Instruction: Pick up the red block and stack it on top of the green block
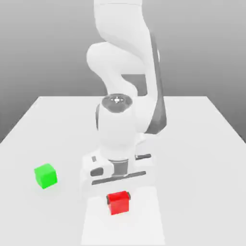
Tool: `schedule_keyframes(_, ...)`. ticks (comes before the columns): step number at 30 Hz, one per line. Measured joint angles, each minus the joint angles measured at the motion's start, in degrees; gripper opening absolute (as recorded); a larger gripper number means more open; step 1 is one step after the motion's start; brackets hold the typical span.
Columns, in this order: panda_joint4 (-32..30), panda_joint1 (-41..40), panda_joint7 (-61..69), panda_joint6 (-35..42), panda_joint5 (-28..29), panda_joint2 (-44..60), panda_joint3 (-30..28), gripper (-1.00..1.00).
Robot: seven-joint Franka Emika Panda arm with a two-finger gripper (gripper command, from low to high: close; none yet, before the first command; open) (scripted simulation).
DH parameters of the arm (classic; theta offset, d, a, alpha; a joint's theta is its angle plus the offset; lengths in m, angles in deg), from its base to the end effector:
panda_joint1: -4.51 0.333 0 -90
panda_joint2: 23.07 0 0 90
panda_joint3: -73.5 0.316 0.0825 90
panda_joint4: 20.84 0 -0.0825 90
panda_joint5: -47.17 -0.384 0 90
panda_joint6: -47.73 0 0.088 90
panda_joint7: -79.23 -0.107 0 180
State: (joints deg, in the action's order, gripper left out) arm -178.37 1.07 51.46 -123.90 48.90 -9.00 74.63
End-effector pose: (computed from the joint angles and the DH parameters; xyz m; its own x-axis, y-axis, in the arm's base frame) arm 0.3824 -0.0126 0.1447 0.8796 -0.4757 0.0004 -0.4757 -0.8796 -0.0006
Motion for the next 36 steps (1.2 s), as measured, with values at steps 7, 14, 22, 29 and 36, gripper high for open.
schedule_keyframes(7,-0.5,-0.8,0.6,4.8,-1.1,-5.8,1.0,-1.0)
schedule_keyframes(14,-2.1,-1.1,-0.6,11.6,-1.3,-13.6,1.0,-1.0)
schedule_keyframes(22,-3.4,-9.6,-23.1,14.4,2.8,-17.3,-7.5,-1.0)
schedule_keyframes(29,-4.6,-17.7,-42.6,16.6,4.4,-20.9,-11.6,-1.0)
schedule_keyframes(36,-5.7,-26.0,-59.2,17.5,3.8,-23.4,-15.3,-1.0)
